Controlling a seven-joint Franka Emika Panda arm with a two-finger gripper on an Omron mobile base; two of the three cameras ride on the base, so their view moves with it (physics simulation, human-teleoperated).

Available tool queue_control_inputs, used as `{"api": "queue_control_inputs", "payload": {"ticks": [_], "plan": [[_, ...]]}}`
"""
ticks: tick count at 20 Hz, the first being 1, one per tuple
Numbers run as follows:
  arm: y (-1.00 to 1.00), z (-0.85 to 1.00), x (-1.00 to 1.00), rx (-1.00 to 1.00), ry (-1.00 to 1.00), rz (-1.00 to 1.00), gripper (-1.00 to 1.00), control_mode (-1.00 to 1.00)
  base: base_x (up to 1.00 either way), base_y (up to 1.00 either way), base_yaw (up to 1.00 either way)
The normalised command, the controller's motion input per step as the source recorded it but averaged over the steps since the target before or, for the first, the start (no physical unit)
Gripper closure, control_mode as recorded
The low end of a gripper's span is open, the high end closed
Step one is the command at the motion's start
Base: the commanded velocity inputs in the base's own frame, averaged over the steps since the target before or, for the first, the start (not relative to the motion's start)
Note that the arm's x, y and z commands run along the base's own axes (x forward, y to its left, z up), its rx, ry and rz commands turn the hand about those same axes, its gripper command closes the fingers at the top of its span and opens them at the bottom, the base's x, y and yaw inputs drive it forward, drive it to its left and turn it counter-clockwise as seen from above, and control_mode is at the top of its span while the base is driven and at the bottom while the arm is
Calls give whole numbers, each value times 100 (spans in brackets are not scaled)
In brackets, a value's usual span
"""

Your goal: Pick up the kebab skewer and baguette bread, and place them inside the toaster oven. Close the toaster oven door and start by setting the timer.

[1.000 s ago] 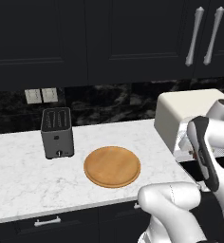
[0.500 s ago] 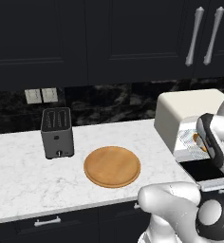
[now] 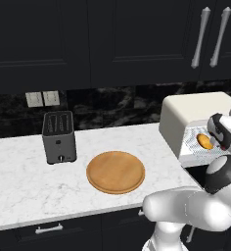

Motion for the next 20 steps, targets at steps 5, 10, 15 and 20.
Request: {"api": "queue_control_inputs", "payload": {"ticks": [5, 10, 15, 20], "plan": [[-17, -5, 0, 0, -3, 0, 100, -100, 0, 0, 0], [0, -21, -9, 0, -6, 0, 100, -100, 0, 0, 0], [21, -32, -29, 0, -11, 0, -100, -100, 0, 0, 0], [12, -6, -7, 0, -12, 0, -100, -100, 0, 0, 0]]}}
